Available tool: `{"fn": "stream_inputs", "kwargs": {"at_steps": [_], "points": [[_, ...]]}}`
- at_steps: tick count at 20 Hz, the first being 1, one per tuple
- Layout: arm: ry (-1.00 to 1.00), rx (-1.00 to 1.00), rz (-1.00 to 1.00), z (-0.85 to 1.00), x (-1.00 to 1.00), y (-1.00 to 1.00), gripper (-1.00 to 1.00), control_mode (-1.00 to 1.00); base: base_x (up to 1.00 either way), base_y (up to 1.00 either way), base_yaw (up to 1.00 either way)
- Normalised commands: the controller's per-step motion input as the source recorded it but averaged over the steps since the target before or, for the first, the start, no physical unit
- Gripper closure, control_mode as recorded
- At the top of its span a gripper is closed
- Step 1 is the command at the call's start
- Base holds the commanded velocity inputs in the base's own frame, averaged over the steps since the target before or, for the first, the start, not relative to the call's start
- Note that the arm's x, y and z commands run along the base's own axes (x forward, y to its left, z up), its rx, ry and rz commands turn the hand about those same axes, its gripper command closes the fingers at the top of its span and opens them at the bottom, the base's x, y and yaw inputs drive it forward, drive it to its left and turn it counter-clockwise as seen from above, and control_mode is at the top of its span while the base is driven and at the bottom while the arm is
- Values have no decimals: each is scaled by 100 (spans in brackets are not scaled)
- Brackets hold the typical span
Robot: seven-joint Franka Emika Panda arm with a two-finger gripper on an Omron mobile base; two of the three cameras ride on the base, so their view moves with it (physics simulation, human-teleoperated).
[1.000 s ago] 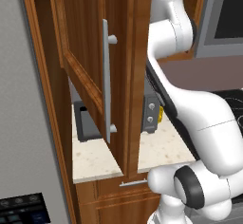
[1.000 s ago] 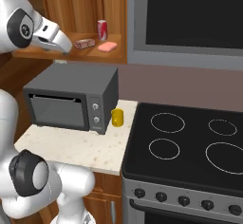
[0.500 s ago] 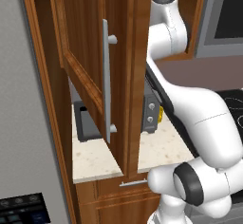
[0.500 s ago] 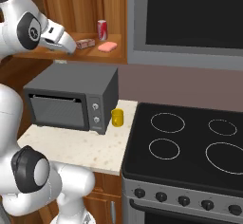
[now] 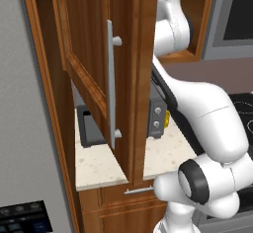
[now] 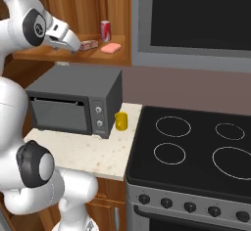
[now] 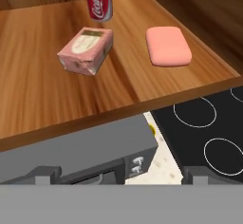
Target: Pick the bar soap and bar soap from the cabinet and place them on the counter.
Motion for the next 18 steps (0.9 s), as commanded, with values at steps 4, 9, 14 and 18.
{"fn": "stream_inputs", "kwargs": {"at_steps": [4,9,14,18], "points": [[1,-1,0,-1,16,12,-100,-100,0,0,0],[0,-2,0,-10,18,7,-100,-100,0,0,0],[0,-4,0,-13,12,0,-100,-100,0,0,0],[0,-4,-2,-6,8,-1,-100,-100,0,0,0]]}}
